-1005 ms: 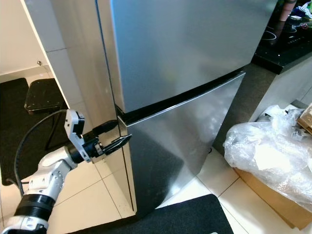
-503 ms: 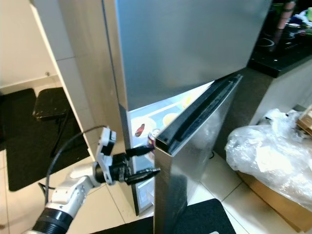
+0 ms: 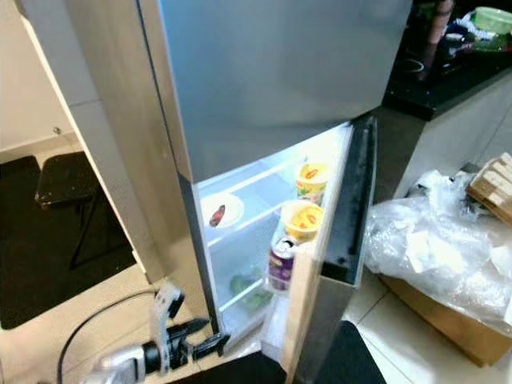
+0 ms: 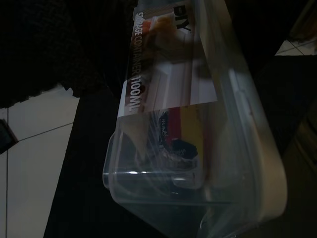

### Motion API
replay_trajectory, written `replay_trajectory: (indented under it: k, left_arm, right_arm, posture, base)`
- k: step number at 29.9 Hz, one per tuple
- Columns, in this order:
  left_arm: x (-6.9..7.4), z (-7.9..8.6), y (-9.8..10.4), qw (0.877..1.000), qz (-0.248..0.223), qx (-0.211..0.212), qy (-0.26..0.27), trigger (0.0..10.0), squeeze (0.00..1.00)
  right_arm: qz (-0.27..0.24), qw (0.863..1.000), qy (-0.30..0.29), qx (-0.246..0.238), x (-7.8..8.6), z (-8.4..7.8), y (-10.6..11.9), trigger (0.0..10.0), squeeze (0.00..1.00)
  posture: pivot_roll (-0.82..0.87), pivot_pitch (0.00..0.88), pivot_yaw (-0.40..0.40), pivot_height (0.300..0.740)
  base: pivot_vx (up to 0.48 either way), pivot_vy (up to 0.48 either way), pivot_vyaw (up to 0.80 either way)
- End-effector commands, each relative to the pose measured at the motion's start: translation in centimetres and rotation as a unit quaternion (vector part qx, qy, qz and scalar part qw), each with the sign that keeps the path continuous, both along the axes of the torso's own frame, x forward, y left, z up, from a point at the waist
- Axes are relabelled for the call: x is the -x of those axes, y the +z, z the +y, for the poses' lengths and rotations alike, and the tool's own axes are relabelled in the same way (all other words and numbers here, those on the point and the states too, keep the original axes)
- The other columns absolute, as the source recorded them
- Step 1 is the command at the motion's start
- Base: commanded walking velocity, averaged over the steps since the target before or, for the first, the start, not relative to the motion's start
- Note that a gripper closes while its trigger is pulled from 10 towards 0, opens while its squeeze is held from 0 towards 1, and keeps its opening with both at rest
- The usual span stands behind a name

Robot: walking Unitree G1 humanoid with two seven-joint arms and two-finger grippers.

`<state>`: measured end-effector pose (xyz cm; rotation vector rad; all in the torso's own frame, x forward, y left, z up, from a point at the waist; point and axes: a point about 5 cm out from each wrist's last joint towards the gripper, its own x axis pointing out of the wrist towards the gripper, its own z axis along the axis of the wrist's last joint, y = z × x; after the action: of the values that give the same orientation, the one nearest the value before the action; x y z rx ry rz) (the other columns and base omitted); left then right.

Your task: Restocking fridge

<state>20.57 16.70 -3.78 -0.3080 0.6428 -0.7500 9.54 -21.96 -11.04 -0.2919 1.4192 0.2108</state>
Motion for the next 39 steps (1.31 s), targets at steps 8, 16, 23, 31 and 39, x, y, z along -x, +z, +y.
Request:
replay_trajectory:
  k: [8, 16, 23, 31, 39]
  left_arm:
    - [5.8, 3.3, -4.7, 0.970, 0.136, -0.147, 0.137, 10.0, 0.00]
    - [9.6, 2.8, -6.5, 0.948, 0.204, -0.178, 0.169, 10.0, 0.00]
    - [9.4, 2.5, -6.6, 0.944, 0.202, -0.187, 0.182, 10.0, 0.00]
    - [8.5, 2.5, -6.4, 0.944, 0.189, -0.197, 0.183, 10.0, 0.00]
    - [8.4, 2.7, -6.4, 0.941, 0.186, -0.216, 0.184, 10.0, 0.00]
  right_arm:
    - [0.031, 0.999, -0.005, -0.002, 0.5, -0.1, 0.0, 10.0, 0.00]
    - [0.036, 0.999, -0.007, -0.001, 0.4, 0.1, 0.0, 10.0, 0.00]
    - [0.030, 1.000, -0.008, 0.001, -0.5, 0.1, 0.2, 10.0, 0.00]
    - [0.026, 1.000, -0.006, 0.002, -1.0, -0.1, 0.3, 10.0, 0.00]
    - [0.025, 1.000, -0.006, 0.003, -1.2, -0.5, 0.5, 10.0, 0.00]
  posture:
    - [-0.07, 0.000, -0.021, 0.740]
    - [-0.08, 0.000, -0.014, 0.740]
    - [-0.07, 0.000, -0.015, 0.740]
    - [-0.07, 0.000, -0.011, 0.740]
    - [-0.08, 0.000, -0.008, 0.740]
  base:
    - [0.000, 0.000, 0.00]
    - [0.000, 0.000, -0.46]
    - [0.000, 0.000, -0.78]
    - [0.000, 0.000, -0.78]
    - [0.000, 0.000, -0.79]
